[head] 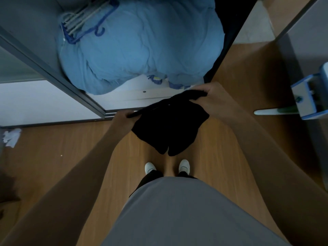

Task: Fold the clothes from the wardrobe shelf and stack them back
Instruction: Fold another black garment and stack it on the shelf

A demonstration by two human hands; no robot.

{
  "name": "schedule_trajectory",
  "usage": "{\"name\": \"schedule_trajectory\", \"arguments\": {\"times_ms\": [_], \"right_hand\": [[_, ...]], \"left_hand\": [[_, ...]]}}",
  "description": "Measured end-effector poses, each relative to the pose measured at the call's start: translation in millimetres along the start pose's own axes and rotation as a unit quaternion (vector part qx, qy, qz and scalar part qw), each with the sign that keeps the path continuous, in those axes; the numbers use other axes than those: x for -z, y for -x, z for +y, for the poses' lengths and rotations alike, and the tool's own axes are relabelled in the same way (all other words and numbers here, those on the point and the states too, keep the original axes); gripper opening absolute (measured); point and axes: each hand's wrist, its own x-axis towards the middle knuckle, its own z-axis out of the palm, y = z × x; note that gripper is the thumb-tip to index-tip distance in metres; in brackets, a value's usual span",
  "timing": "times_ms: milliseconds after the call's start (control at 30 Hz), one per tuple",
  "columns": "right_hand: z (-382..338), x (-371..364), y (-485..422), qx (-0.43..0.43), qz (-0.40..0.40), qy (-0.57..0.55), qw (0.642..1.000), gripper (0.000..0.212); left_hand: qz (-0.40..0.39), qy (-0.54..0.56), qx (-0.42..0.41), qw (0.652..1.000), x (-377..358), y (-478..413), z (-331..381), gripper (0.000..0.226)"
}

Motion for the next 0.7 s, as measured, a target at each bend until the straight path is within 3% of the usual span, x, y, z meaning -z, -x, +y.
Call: {"name": "schedule_trajectory", "arguments": {"times_ms": [133,233,300,400,500,567,700], "right_hand": [[34,14,-2,-0.022,-0.033,0.082,0.996,0.012],[61,12,-1,-0.006,0.031,0.17,0.985,0.021],[73,7,3,0.007,0.102,0.186,0.977,0.028],[75,1,11,0.01,0.191,0.114,0.975,0.033],[65,2,17,-0.014,0.204,0.017,0.979,0.041],[59,2,17,-0.022,0.206,-0.006,0.978,0.041],[59,1,13,-0.035,0.257,-0.011,0.966,0.029]], "left_hand": [[0.143,0.081,0.057,0.985,9,-9,3,0.021],[0.172,0.111,0.044,0.978,14,-11,9,0.024],[0.141,0.065,0.015,0.988,17,-8,12,0.03],[0.045,-0.022,-0.028,0.998,25,0,9,0.037],[-0.084,-0.107,-0.022,0.99,33,10,4,0.022],[-0.143,-0.126,-0.003,0.982,36,16,1,0.023],[-0.176,-0.093,0.008,0.98,40,20,-2,0.025]]}}
